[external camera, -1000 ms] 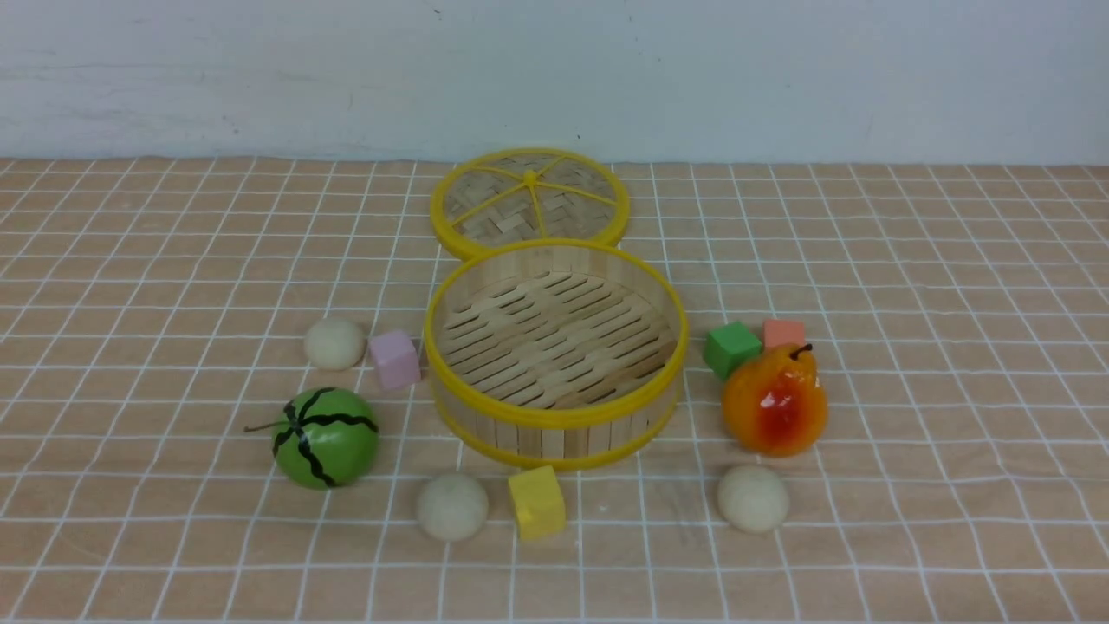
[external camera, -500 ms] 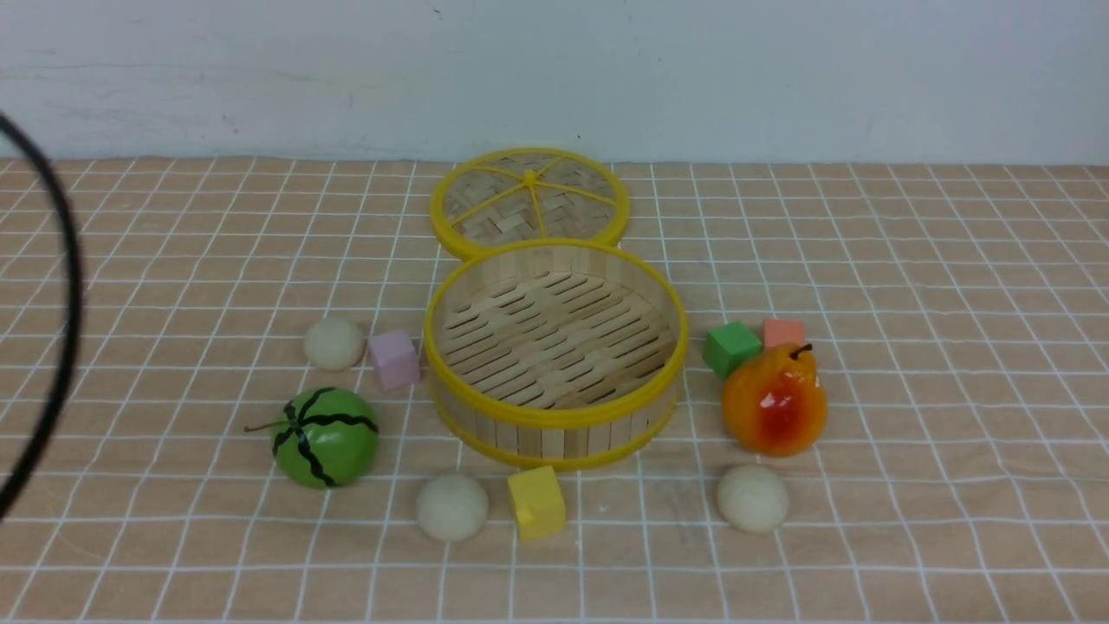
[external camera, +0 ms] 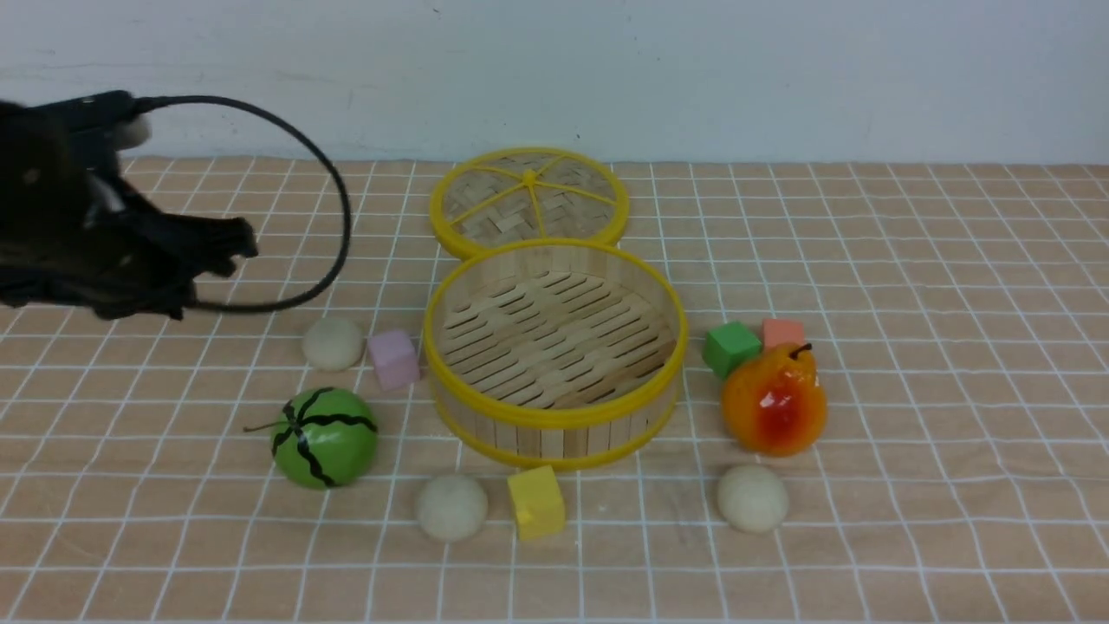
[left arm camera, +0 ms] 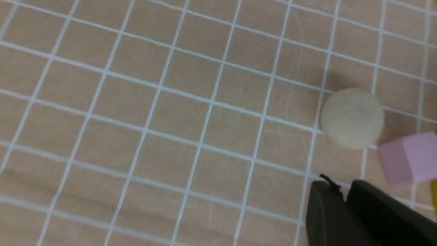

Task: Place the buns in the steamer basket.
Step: Use the left arm to grab a steamed stuffed bun

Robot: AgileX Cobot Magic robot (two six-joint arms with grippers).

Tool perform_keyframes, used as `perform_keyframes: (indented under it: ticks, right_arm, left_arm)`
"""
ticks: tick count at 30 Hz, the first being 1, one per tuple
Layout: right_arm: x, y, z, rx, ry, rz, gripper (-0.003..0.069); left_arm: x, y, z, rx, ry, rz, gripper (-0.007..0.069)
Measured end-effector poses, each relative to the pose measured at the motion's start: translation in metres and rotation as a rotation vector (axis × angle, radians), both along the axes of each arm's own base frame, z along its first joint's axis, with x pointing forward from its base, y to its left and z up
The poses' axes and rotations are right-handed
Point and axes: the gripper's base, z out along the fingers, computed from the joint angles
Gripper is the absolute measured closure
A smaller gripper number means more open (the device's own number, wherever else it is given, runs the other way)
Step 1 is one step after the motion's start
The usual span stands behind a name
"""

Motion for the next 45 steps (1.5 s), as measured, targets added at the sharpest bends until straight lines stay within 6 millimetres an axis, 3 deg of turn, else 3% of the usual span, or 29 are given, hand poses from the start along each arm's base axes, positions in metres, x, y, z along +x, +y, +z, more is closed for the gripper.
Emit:
perform_keyframes:
  ticks: [4,8,13,17,24,35,38,42,45]
  right_arm:
    - [0.0,0.0,0.0,0.0,0.0,0.0,0.0418]
    - [0.0,0.0,0.0,0.0,0.0,0.0,0.0418]
    - [0.0,0.0,0.0,0.0,0.0,0.0,0.0418]
    - [0.0,0.0,0.0,0.0,0.0,0.0,0.0418]
    - [0.0,0.0,0.0,0.0,0.0,0.0,0.0418]
    - [0.0,0.0,0.0,0.0,0.0,0.0,0.0418]
    - [0.0,0.0,0.0,0.0,0.0,0.0,0.0418]
    - [0.0,0.0,0.0,0.0,0.0,0.0,0.0418]
    - [0.0,0.0,0.0,0.0,0.0,0.0,0.0418]
  left_arm:
    - [0.037,-0.013,-0.015,-0.017,0.06,-0.045,0.0529]
    - [0.059,-0.037,-0.024,0.01,0.079,-0.142,0.0497]
    - [0.075,-0.057,-0.04,0.046,0.094,-0.216,0.0427]
    - [0.082,-0.058,-0.054,0.062,0.116,-0.219,0.037]
    - [0.092,-0.058,-0.067,0.096,0.082,-0.237,0.0359]
    - [0.096,-0.056,-0.09,0.117,0.128,-0.224,0.0417]
    - [0.095,-0.056,-0.089,0.119,0.139,-0.222,0.0471]
    - [0.093,-0.055,-0.081,0.111,0.132,-0.216,0.0619]
    - [0.091,-0.056,-0.069,0.098,0.133,-0.216,0.0638]
